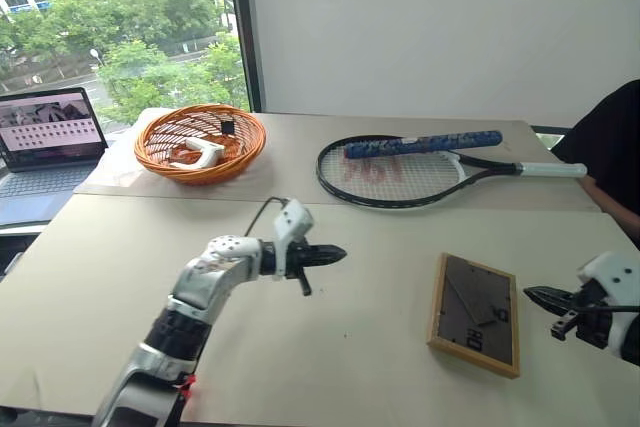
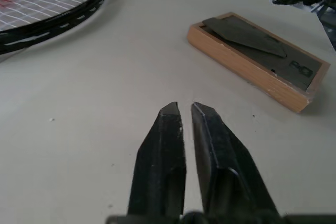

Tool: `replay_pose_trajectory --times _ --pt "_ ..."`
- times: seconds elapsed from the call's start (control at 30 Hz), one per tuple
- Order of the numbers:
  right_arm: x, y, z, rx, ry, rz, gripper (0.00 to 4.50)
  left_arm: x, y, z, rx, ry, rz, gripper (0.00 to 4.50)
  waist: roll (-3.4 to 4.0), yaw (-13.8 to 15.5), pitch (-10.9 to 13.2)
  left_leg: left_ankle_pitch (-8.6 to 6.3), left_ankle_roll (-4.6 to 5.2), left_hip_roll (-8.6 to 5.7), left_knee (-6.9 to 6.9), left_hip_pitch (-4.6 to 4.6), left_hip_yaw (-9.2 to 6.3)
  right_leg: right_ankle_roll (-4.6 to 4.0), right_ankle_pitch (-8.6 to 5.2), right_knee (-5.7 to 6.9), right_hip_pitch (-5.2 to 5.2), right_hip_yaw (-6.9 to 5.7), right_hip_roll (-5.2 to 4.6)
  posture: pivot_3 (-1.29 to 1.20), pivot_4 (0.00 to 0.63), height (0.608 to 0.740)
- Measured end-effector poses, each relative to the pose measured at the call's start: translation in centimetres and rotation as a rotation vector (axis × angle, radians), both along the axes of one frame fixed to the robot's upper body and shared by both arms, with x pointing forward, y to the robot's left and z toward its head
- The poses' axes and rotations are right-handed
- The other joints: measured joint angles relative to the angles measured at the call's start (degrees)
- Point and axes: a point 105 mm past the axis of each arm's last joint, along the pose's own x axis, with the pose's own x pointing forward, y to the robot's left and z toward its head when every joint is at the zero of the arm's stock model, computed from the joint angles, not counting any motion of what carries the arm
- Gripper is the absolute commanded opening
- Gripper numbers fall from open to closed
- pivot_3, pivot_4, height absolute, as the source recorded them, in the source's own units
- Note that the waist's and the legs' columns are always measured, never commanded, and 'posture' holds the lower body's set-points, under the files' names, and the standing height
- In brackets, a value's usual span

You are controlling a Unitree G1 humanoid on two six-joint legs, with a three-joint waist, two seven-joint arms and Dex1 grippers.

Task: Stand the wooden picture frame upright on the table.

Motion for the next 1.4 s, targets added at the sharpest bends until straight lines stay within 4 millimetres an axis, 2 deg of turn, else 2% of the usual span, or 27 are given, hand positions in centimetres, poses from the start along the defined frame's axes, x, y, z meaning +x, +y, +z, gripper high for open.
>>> replay_pose_trajectory --times 0.13,0.3,0.37,0.47,0.57,0.67,0.77,0.83,0.9,1.0,1.13,1.23,1.4 --pt "-0.6 -1.3 -1.5 -0.042 0.075 -0.077 0.00 -1.5 -4.0 -1.7 0.040 0.023 -0.101 0.04 0.00 0.11 0.00 -0.03 0.05 -0.06 -0.07 -0.07 -0.05 -0.16 0.08 -0.04 -0.02 0.00 -0.03 0.00 0.150 0.697" --pt "-1.5 -1.7 -3.0 -0.035 0.155 -0.112 0.00 -2.7 -6.2 -3.3 0.092 0.033 -0.165 0.04 0.05 -0.40 -0.03 -0.03 0.06 -0.09 -0.05 -0.06 -0.10 -0.27 0.15 -0.03 -0.01 0.00 -0.03 0.00 0.150 0.697" --pt "-1.7 -1.0 -3.4 -0.025 0.179 -0.083 0.00 -3.0 -7.0 -4.3 0.122 0.041 -0.182 0.04 0.04 -0.28 -0.02 -0.02 0.07 -0.12 0.03 -0.06 -0.15 -0.10 0.08 -0.03 0.03 0.00 -0.04 0.00 0.150 0.697" --pt "-1.8 1.1 -4.4 0.019 0.213 -0.012 0.00 -3.4 -8.3 -5.4 0.149 0.050 -0.205 0.04 0.03 -0.34 -0.01 0.02 0.12 -0.17 0.06 -0.07 -0.21 0.12 -0.01 -0.03 0.04 0.01 -0.05 0.00 0.150 0.697" --pt "-0.3 2.7 -4.3 0.030 0.185 0.038 0.00 -3.2 -9.1 -5.5 0.161 0.023 -0.215 0.04 0.02 -0.96 -0.01 0.05 0.15 -0.19 0.07 -0.06 -0.27 0.15 0.03 -0.02 0.06 0.01 -0.05 0.00 0.150 0.697" --pt "1.6 4.9 -4.1 0.047 0.146 0.103 0.00 -2.8 -8.8 -5.6 0.175 0.000 -0.212 0.04 0.03 -1.76 -0.01 0.13 0.21 -0.22 0.01 -0.01 -0.33 0.17 0.07 -0.01 0.10 0.00 -0.04 0.00 0.150 0.697" --pt "3.3 7.7 -4.1 0.067 0.121 0.190 0.00 -2.2 -7.6 -5.6 0.197 -0.015 -0.193 0.04 0.01 -2.16 0.00 0.16 0.19 -0.22 -0.04 0.00 -0.38 0.15 0.11 -0.01 0.09 0.00 -0.04 0.00 0.150 0.697" --pt "4.1 9.1 -4.0 0.070 0.104 0.239 0.00 -1.4 -6.1 -5.4 0.219 -0.028 -0.162 0.04 0.01 -2.74 0.00 0.20 0.22 -0.22 -0.10 0.06 -0.41 0.13 0.12 0.03 0.10 0.00 -0.02 0.00 0.150 0.697" --pt "5.1 10.8 -4.0 0.075 0.092 0.299 0.00 -0.3 -2.7 -5.1 0.254 -0.048 -0.087 0.04 0.03 -3.61 -0.01 0.23 0.24 -0.22 -0.20 0.13 -0.45 0.10 0.14 0.06 0.10 0.00 0.02 0.00 0.150 0.697" --pt "5.9 12.3 -4.0 0.079 0.082 0.349 0.00 0.5 1.8 -4.8 0.301 -0.061 0.010 0.04 0.00 -4.37 -0.03 0.23 0.24 -0.21 -0.24 0.25 -0.55 0.09 0.14 0.09 0.20 -0.02 0.08 0.00 0.150 0.697" --pt "6.7 15.2 -4.4 0.098 0.079 0.434 0.00 -0.4 7.1 -4.6 0.357 -0.043 0.111 0.04 -0.06 -5.22 -0.05 0.22 0.23 -0.19 -0.41 0.75 -0.57 -0.02 0.06 0.08 0.65 -0.03 0.11 0.00 0.150 0.697" --pt "7.0 16.6 -4.4 0.105 0.067 0.483 0.00 -1.2 8.6 -4.6 0.357 -0.010 0.157 0.04 -0.12 -5.04 -0.05 0.21 0.22 -0.19 -0.49 1.05 -0.58 -0.08 -0.08 0.06 0.92 -0.11 0.09 0.00 0.150 0.697" --pt "7.8 17.9 -4.6 0.100 0.053 0.535 0.00 -2.0 9.2 -4.7 0.331 0.041 0.215 0.04 -0.21 -5.17 -0.11 0.21 0.22 -0.19 -0.55 1.10 -0.61 -0.12 -0.11 0.07 0.94 -0.13 0.09 0.00 0.150 0.697"
